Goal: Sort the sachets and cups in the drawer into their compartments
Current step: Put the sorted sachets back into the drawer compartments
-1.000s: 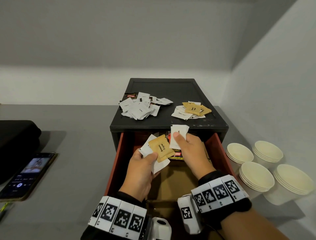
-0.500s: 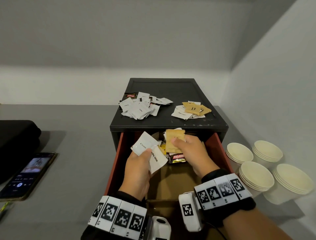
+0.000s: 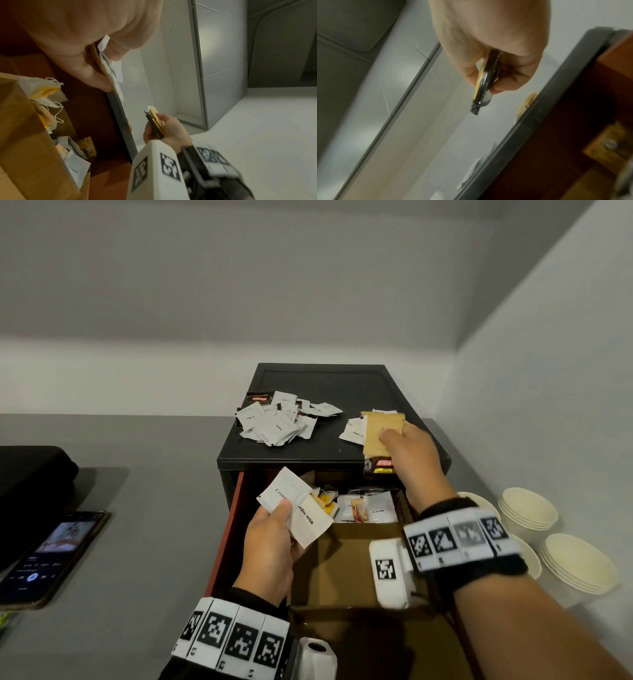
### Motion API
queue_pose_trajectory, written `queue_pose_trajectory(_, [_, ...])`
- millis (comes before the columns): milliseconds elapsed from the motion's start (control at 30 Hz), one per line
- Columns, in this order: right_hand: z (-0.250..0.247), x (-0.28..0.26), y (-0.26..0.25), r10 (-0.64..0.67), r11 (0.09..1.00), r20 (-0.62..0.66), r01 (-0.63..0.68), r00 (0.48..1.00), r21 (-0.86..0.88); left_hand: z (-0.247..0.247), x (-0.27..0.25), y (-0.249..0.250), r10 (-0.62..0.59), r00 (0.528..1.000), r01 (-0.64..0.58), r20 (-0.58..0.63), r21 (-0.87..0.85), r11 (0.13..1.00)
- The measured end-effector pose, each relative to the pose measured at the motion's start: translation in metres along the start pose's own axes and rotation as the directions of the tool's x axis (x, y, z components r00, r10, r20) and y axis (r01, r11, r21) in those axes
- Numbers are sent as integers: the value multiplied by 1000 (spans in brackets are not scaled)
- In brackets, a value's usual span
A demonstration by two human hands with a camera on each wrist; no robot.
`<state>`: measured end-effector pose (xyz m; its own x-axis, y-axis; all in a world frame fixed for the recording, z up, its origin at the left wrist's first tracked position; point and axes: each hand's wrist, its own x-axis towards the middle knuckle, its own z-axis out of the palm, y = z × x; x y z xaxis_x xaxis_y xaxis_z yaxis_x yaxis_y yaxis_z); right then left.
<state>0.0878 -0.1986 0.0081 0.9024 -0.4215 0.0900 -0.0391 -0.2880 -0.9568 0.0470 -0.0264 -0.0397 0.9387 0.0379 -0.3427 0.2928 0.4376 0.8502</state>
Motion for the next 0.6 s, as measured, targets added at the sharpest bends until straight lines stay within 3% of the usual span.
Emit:
queue_pose_trajectory(167, [-5, 58, -17, -44, 985, -98, 26, 994, -171, 1, -2, 0, -6, 1000, 6, -8, 11, 1000])
queue_pose_trajectory(300, [-8, 91, -10, 63, 928, -122, -103, 991, -358, 1, -4, 2, -7, 1000, 7, -6, 11, 1000])
queue_pose_trajectory(433, [-16, 101, 0, 188, 931, -139, -222, 972, -291, 1, -4, 2, 4, 1000, -4, -2, 24, 1000])
queue_pose_trajectory(500, [-22, 101, 0, 196, 946, -150, -227, 969, -231, 1, -3, 1, 3, 1000, -3, -3, 27, 1000])
queue_pose_trajectory(600, [-37, 97, -2, 164, 924, -148, -204, 975, -323, 2, -2, 0, -1, 1000, 1, -2, 28, 1000])
